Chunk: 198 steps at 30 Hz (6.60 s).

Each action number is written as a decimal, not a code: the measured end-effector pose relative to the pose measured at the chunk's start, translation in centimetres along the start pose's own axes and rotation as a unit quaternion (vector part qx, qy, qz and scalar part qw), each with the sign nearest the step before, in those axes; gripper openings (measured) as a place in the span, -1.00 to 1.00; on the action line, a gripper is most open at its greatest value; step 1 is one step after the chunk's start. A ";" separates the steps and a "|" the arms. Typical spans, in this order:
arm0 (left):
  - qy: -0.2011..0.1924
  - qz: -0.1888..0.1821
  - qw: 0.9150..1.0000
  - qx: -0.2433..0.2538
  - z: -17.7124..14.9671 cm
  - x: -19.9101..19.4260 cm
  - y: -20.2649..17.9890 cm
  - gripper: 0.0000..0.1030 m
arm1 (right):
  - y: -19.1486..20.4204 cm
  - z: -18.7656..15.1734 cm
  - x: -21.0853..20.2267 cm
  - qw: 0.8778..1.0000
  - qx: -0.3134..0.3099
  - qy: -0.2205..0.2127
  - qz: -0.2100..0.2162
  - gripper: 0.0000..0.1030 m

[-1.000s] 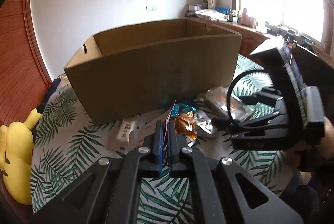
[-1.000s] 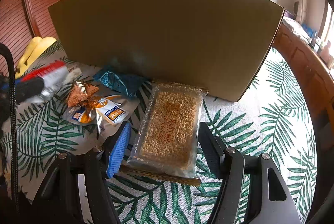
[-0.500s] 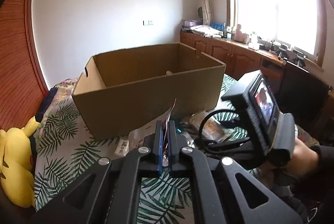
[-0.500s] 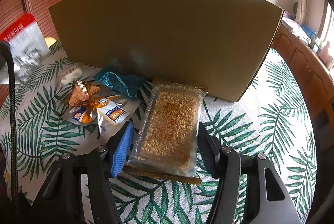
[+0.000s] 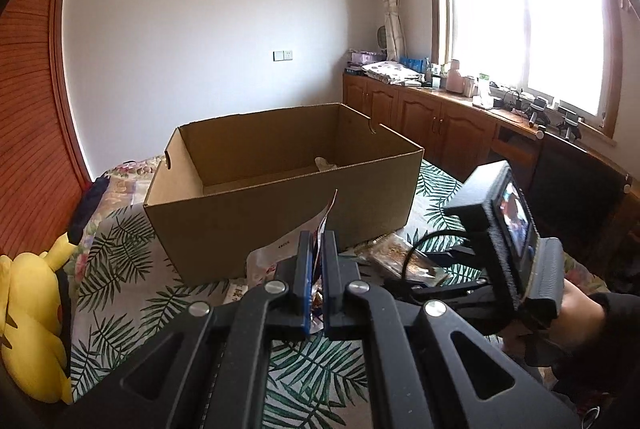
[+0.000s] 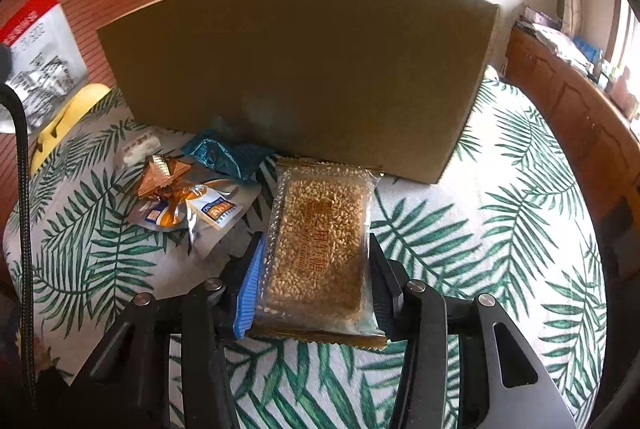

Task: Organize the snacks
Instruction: 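Lift and carry the white-and-red packet over the box while the right tool carries the grain packet, then open the left tool to drop its packet into the box while the right tool drops the grain packet, then withdraw both tools from the box toward the remaining snacks on the bed, then grasp the small white packet with the left tool while the right tool grasps the orange blue-labelled packet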

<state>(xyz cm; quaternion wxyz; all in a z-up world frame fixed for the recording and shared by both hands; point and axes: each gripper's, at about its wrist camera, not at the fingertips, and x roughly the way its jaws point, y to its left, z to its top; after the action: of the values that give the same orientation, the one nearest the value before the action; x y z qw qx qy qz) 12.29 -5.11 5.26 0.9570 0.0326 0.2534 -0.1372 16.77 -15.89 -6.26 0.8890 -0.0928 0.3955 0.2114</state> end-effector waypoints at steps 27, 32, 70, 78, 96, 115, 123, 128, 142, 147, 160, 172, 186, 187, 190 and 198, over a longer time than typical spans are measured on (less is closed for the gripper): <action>-0.029 0.013 0.999 0.010 5.5 -1.4 1.2 -0.99 | 0.5 3.2 -10.8 0.995 -0.037 -0.095 0.018 -0.08; -0.036 0.014 0.999 0.013 6.9 -1.7 1.6 -0.99 | 0.8 4.7 -11.5 0.993 -0.044 -0.107 0.015 -0.08; 0.013 0.030 0.998 -0.054 8.5 7.7 7.7 -0.98 | -1.4 11.7 -6.2 0.997 -0.021 -0.069 0.015 -0.08; 0.019 0.038 0.998 -0.049 8.8 9.0 7.0 -0.97 | -2.6 12.8 -4.1 0.998 0.007 -0.059 0.016 -0.08; 0.018 0.042 0.998 -0.048 8.5 9.5 7.1 -0.78 | -4.3 13.1 -1.9 0.997 0.052 -0.045 0.024 -0.02; 0.043 0.046 0.998 -0.022 5.4 6.9 6.9 -0.46 | -1.9 11.6 -3.9 0.996 0.022 -0.079 0.034 0.04; 0.047 0.051 0.997 -0.019 3.6 5.3 7.4 -0.29 | 0.1 10.2 -7.0 0.993 -0.008 -0.106 0.057 0.04; 0.052 0.048 0.997 -0.016 2.2 4.5 7.6 -0.24 | 1.1 8.9 -7.9 0.991 -0.024 -0.110 0.066 0.04; 0.077 0.047 0.996 -0.026 -2.4 5.1 7.9 0.04 | 2.6 5.1 -6.3 0.992 -0.039 -0.088 0.078 0.04; 0.090 0.036 0.994 -0.041 -3.8 6.1 8.3 0.33 | 2.9 4.2 -5.1 0.993 -0.035 -0.072 0.086 0.04; 0.143 0.039 0.988 -0.047 -6.0 9.8 9.2 0.33 | 4.5 2.7 -2.9 0.993 -0.041 -0.049 0.097 0.04; 0.188 0.052 0.980 -0.039 -6.1 12.5 8.4 0.33 | 5.0 1.6 -2.3 0.993 -0.045 -0.039 0.102 0.04; 0.177 0.043 0.982 -0.046 -6.0 12.2 8.5 -0.48 | 5.3 1.6 -0.7 0.993 -0.031 -0.024 0.110 0.04; 0.175 0.042 0.983 -0.049 -6.0 12.1 8.6 -0.48 | 5.4 1.7 -0.6 0.993 -0.031 -0.024 0.110 0.04; 0.165 0.048 0.983 -0.057 -5.9 11.4 8.8 -0.50 | 5.6 2.1 -0.3 0.993 -0.029 -0.025 0.110 0.04; 0.144 0.059 0.986 -0.056 -5.9 10.2 8.8 -0.50 | 6.2 3.6 1.5 0.993 -0.025 -0.015 0.110 0.04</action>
<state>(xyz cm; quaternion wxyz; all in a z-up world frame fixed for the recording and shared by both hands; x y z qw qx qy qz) 20.46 1.55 -4.96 0.9171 0.0132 0.3939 -0.0602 17.23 -8.68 -4.92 0.8635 -0.0676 0.3846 0.3191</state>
